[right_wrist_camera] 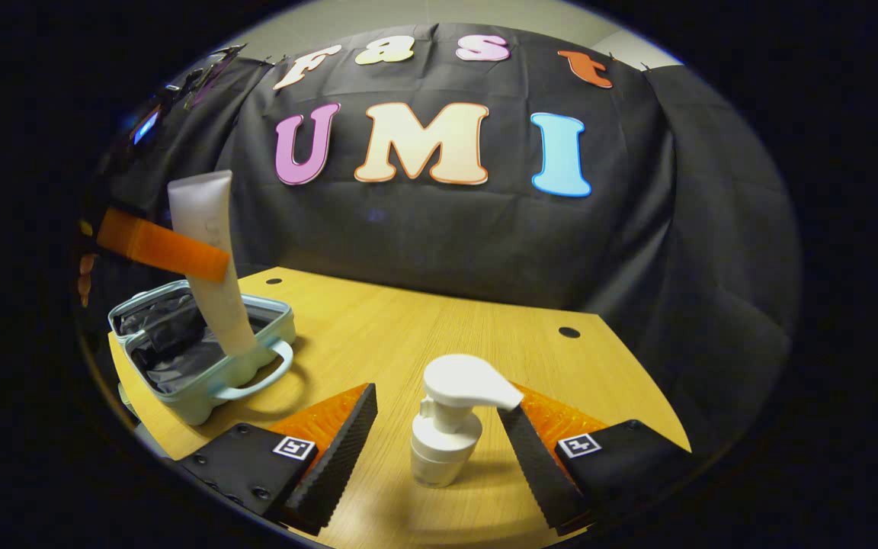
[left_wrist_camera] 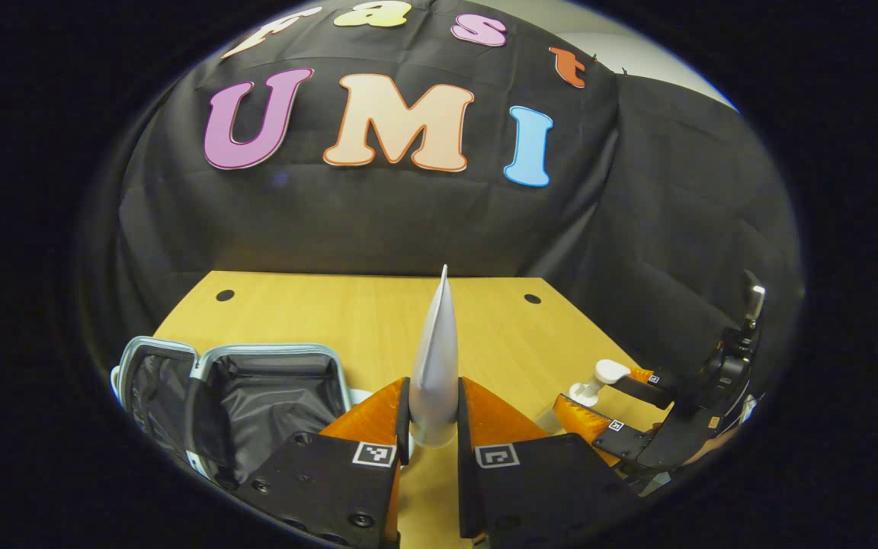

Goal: First open the suitcase, pack the skin care products into it, and then close the suitcase.

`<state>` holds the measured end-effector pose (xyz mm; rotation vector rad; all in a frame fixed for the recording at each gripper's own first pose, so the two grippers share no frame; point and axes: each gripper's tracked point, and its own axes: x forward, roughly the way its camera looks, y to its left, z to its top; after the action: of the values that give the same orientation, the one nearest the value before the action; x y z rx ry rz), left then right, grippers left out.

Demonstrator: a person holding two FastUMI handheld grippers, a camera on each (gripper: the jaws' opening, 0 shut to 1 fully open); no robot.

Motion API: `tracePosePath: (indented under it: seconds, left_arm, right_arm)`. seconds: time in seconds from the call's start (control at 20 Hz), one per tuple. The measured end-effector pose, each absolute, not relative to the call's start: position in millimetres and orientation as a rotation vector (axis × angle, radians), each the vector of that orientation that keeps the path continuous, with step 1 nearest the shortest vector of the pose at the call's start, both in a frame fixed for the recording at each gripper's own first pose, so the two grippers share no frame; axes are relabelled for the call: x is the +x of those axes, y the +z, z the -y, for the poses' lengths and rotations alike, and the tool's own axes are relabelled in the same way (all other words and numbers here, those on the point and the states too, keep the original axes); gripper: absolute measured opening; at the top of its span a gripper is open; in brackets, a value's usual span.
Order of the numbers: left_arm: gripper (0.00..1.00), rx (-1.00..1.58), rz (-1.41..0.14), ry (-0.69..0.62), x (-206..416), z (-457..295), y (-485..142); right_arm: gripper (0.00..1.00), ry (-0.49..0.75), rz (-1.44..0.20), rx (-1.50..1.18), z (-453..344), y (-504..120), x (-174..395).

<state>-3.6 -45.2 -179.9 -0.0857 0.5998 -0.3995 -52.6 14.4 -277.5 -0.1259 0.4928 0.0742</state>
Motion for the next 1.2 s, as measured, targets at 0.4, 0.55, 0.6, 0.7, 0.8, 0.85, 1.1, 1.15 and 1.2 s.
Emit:
tracePosePath:
  seconds: [0.4, 0.55, 0.6, 0.7, 0.8, 0.85, 1.1, 1.15, 1.2]
  left_arm:
    - [0.23, -0.06, -0.688, -0.302, -13, -21, -209]
    - [0.23, -0.027, -0.761, -0.238, -16, -57, -234]
    - [0.23, -0.006, -0.797, -0.212, -18, -73, -248]
    - [0.23, 0.021, -0.882, -0.168, -25, -99, -271]
    - [0.23, 0.024, -0.955, -0.137, -29, -117, -292]
    - [0.23, 0.018, -0.974, -0.127, -28, -122, -300]
    - [0.23, -0.025, -0.97, -0.13, -13, -131, -310]
    - [0.26, -0.026, -0.952, -0.132, -6, -131, -311]
    - [0.29, -0.026, -0.954, -0.132, -2, -133, -316]
  right_arm:
    - [0.58, 0.146, -0.554, -0.114, -41, -287, -51]
    - [0.58, 0.193, -0.545, -0.044, -72, -261, -42]
    - [0.58, 0.209, -0.541, -0.022, -83, -253, -40]
    - [0.57, 0.236, -0.538, 0.018, -102, -239, -38]
    - [0.56, 0.271, -0.548, 0.064, -123, -230, -40]
    - [0.57, 0.29, -0.553, 0.083, -133, -226, -41]
    - [0.56, 0.359, -0.586, 0.156, -174, -212, -51]
    - [0.58, 0.374, -0.593, 0.176, -181, -210, -52]
    - [0.57, 0.389, -0.601, 0.195, -190, -207, -52]
